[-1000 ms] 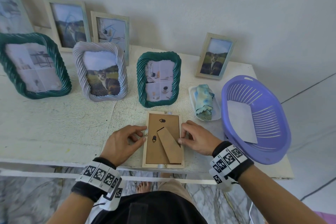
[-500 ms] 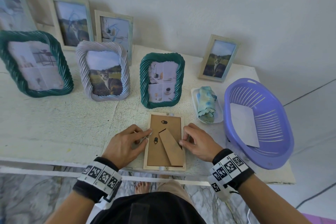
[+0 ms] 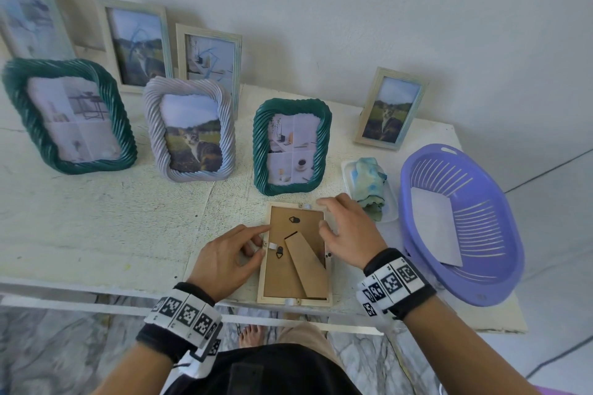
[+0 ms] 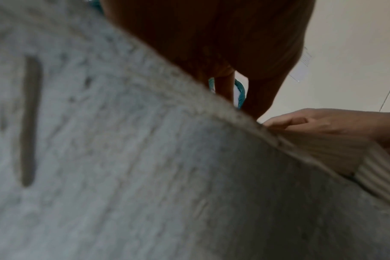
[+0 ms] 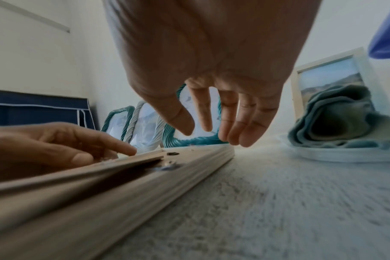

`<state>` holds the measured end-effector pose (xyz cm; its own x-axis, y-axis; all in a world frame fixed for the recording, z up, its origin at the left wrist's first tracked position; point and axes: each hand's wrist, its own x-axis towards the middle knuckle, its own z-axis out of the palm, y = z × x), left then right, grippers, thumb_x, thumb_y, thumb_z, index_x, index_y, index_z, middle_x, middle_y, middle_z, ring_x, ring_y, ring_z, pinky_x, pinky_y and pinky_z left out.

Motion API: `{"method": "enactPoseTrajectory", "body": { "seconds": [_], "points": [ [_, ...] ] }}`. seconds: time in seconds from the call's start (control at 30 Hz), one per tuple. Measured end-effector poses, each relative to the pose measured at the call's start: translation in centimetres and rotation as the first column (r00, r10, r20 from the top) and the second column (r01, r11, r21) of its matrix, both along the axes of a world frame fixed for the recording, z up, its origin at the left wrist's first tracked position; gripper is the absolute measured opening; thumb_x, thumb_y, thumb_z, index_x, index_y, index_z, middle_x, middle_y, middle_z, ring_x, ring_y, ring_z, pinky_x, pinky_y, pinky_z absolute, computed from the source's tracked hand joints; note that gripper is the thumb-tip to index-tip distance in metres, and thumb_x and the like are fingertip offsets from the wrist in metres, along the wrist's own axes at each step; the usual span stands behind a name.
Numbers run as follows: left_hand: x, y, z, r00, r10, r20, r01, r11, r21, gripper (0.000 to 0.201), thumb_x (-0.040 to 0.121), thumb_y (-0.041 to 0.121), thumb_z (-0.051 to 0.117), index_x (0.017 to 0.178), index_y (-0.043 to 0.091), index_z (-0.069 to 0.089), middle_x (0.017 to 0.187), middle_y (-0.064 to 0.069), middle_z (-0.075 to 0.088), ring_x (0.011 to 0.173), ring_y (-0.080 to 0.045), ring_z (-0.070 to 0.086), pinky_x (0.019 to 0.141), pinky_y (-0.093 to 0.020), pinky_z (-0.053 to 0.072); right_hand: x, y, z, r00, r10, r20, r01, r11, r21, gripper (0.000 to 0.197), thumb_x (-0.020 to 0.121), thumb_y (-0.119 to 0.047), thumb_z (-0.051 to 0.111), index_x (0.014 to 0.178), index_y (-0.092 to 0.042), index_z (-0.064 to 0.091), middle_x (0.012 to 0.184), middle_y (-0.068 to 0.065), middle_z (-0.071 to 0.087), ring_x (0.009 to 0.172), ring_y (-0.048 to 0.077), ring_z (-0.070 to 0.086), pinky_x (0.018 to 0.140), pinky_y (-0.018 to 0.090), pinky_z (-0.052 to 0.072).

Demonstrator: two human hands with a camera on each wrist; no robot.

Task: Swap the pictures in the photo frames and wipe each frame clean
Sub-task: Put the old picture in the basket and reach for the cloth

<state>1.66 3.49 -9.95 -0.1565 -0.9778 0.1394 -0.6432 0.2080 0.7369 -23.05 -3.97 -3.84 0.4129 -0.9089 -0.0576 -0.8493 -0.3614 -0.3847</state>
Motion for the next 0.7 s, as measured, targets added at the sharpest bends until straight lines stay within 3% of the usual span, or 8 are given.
{"method": "enactPoseTrajectory", "body": {
  "seconds": [0.1,0.23,0.43,0.57,0.7],
  "points": [
    [0.1,0.0,-0.2,1.000,0.002,-0.006,-0.002,1.000,0.000,0.044,0.085,0.046,0.050,0.128,0.037,0.058,0.091,0.024,0.059,0.076,0.004,0.059,0.065,-0.014,0.050,1.3,-0.4,-0.3,0.995,0.012,-0.098,-0.008,0.999,0.037,0.055,0.092,-0.023,0.050,0.145,-0.017,0.038,0.115,0.007,0.046,0.102,0.022,0.048,0.091,0.031,0.044],
    [0.1,-0.2,-0.4,1.000,0.007,-0.005,-0.007,1.000,0.018,0.047,0.085,0.048,0.049,0.129,0.037,0.057,0.091,0.025,0.059,0.077,0.004,0.059,0.065,-0.016,0.051,1.9,0.1,-0.6,0.994,-0.009,-0.108,0.016,0.998,0.063,0.054,0.089,-0.018,0.053,0.143,-0.018,0.043,0.119,0.010,0.040,0.105,0.025,0.044,0.095,0.031,0.040],
    [0.1,-0.2,-0.3,1.000,-0.004,0.014,0.004,0.999,0.033,0.050,0.085,0.049,0.046,0.132,0.036,0.056,0.091,0.025,0.057,0.079,0.006,0.058,0.066,-0.010,0.047,1.6,1.1,-0.7,0.994,0.009,-0.109,0.001,0.996,0.091,0.057,0.089,-0.013,0.050,0.145,-0.018,0.041,0.121,0.009,0.036,0.106,0.024,0.041,0.098,0.029,0.039],
    [0.1,-0.4,-0.3,1.000,-0.014,0.017,0.013,0.999,0.038,0.051,0.084,0.049,0.045,0.132,0.037,0.056,0.091,0.026,0.056,0.080,0.005,0.058,0.065,-0.009,0.046,1.5,1.9,-0.7,0.997,0.000,-0.073,0.009,0.991,0.134,0.057,0.089,-0.012,0.050,0.144,-0.027,0.044,0.129,0.008,0.031,0.110,0.026,0.038,0.096,0.026,0.034],
    [0.2,-0.5,-0.4,1.000,-0.013,0.007,0.013,0.999,0.039,0.051,0.083,0.050,0.045,0.132,0.037,0.056,0.091,0.025,0.057,0.080,0.005,0.058,0.066,-0.014,0.050,1.5,1.7,-0.8,0.998,-0.015,-0.068,0.026,0.986,0.166,0.058,0.089,-0.011,0.048,0.143,-0.032,0.044,0.129,0.008,0.031,0.110,0.028,0.040,0.098,0.029,0.034]
  ]
}}
